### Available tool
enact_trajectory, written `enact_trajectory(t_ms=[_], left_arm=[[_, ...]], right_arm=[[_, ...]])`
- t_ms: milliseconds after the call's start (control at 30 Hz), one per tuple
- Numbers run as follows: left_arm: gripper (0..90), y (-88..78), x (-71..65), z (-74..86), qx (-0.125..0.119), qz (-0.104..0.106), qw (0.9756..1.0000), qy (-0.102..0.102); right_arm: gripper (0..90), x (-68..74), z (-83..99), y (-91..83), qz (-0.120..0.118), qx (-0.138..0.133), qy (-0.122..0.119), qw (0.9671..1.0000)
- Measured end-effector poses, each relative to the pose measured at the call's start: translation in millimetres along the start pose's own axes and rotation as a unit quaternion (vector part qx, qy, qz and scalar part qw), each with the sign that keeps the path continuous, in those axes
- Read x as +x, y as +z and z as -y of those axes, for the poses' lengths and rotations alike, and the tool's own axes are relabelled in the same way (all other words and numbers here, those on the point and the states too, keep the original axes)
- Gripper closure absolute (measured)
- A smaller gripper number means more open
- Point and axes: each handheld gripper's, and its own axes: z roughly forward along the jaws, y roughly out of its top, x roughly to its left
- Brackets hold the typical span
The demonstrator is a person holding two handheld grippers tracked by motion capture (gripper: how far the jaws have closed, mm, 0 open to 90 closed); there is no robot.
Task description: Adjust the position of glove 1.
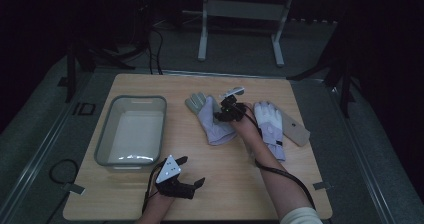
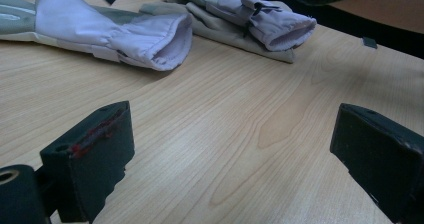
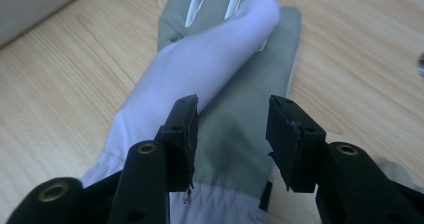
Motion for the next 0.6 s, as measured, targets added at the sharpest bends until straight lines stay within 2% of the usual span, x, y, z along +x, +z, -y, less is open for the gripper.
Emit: enact_trajectory(t_ms=[100, 167, 267, 300, 333, 400, 500, 600], left_arm=[[3.8, 0.0, -0.1, 0.0, 0.000, 0.001, 1.0000, 0.001], [3.8, 0.0, -0.1, 0.0, 0.001, 0.002, 1.0000, 0.002], [3.8, -0.1, -0.1, 0.1, 0.000, 0.002, 1.0000, 0.001], [3.8, -0.1, -0.1, 0.1, 0.000, 0.003, 1.0000, 0.002], [3.8, -0.1, -0.2, 0.1, 0.000, 0.003, 1.0000, 0.002], [3.8, -0.1, -0.3, 0.0, 0.001, 0.003, 1.0000, 0.002], [3.8, 0.1, -0.4, 0.0, 0.002, 0.002, 1.0000, 0.002], [3.9, 0.3, -0.7, 0.0, 0.002, 0.001, 1.0000, 0.002]], right_arm=[[52.9, -1.1, 0.6, 8.8, -0.002, 0.014, -0.002, 0.9999], [51.7, -2.9, 5.3, 21.9, -0.014, 0.037, -0.004, 0.9992], [56.0, -4.3, 9.1, 25.7, -0.019, 0.034, -0.002, 0.9992], [57.9, -4.4, 10.0, 26.1, -0.020, 0.032, -0.003, 0.9993], [64.0, -4.3, 10.7, 26.4, -0.019, 0.030, -0.002, 0.9994], [67.4, -3.6, 10.6, 26.4, -0.018, 0.031, -0.003, 0.9994], [78.5, 3.4, 8.7, 26.3, -0.002, 0.037, -0.005, 0.9993], [84.8, 5.1, 6.2, 25.3, 0.004, 0.045, 0.009, 0.9989]])
